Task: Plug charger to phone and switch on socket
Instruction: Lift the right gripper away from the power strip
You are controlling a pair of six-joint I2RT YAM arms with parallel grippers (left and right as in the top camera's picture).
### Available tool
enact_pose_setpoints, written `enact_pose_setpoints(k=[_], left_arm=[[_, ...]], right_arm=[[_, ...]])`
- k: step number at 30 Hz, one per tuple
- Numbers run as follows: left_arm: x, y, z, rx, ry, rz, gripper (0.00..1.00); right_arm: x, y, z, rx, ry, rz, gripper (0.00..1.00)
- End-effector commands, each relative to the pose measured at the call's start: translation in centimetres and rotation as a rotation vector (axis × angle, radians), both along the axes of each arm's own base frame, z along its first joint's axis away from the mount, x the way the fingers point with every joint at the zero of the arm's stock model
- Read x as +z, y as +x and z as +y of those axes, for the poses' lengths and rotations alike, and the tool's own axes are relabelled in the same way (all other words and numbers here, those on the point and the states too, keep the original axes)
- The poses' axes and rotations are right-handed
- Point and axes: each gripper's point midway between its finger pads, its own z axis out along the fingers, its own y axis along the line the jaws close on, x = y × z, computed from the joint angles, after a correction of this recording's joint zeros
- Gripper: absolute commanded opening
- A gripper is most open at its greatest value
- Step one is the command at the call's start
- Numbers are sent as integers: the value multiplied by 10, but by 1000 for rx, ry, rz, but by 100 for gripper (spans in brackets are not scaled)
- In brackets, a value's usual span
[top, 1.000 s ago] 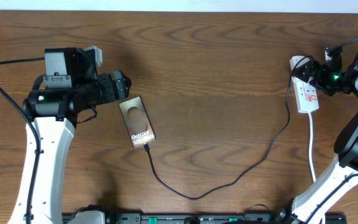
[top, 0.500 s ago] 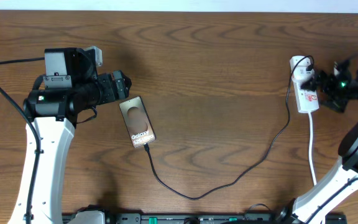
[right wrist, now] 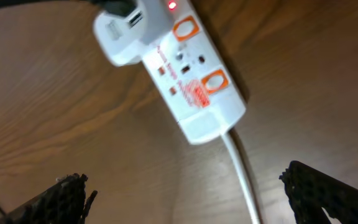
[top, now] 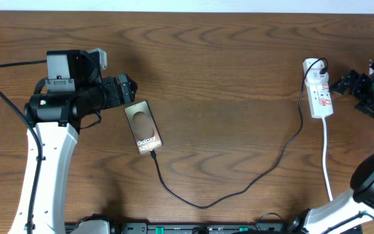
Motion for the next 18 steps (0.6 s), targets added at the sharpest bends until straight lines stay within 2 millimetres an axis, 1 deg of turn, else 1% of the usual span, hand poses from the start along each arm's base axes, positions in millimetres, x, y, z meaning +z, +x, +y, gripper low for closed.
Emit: enact_pose_setpoints(k=[1, 4, 6, 9, 18], left_arm=[[7, 3, 4, -7, 21, -27, 91], [8, 3, 4, -7, 21, -28, 91], [8, 3, 4, -7, 21, -28, 91], [7, 3, 4, -7, 21, -27, 91], [7, 3, 4, -7, 21, -27, 91]], right_arm=[[23, -10, 8, -17, -6, -16, 99], [35, -19, 14, -37, 10, -7, 99], [39, -25, 18, -63, 29, 7, 99], [44, -25, 24, -65, 58, -9, 99], [44, -25, 24, -65, 58, -8, 99]])
